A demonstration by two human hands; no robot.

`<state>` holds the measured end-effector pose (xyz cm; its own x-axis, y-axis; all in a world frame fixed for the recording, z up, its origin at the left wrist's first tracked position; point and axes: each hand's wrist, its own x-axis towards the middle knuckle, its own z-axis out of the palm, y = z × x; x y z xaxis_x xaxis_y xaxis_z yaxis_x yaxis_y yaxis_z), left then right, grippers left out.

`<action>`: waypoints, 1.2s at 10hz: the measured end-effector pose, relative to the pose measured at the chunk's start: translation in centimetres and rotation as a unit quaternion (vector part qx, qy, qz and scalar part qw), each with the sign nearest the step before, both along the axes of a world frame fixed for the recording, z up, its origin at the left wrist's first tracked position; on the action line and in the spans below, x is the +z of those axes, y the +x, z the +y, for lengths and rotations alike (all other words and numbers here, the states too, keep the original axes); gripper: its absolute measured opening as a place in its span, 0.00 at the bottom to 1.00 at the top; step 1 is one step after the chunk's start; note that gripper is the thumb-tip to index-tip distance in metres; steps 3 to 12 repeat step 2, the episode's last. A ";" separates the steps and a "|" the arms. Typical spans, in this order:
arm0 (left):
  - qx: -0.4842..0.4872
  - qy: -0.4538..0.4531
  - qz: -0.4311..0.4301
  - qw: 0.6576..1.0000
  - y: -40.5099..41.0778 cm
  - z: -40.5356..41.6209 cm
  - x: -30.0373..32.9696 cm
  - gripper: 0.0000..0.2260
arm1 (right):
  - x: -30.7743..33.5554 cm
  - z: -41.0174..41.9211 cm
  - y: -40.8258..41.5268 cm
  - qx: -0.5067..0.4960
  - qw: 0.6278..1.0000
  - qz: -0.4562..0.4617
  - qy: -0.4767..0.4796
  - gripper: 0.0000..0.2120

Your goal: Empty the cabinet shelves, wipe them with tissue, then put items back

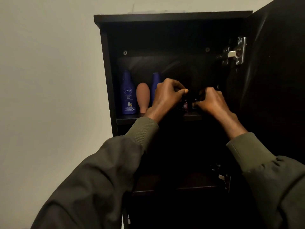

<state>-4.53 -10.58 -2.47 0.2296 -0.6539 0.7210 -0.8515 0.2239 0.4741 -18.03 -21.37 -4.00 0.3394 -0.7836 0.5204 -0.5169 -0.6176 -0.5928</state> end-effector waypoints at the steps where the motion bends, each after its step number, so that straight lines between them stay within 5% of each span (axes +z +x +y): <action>1: 0.008 -0.019 0.002 1.000 -0.1 0.5 0.0 0.07 | 0.1 0.3 0.0 -0.005 1.000 -0.017 -0.006 0.25; 12: 0.002 -0.046 0.016 0.999 -0.2 0.7 -0.7 0.06 | -0.1 0.8 0.2 -0.013 0.997 -0.065 -0.042 0.26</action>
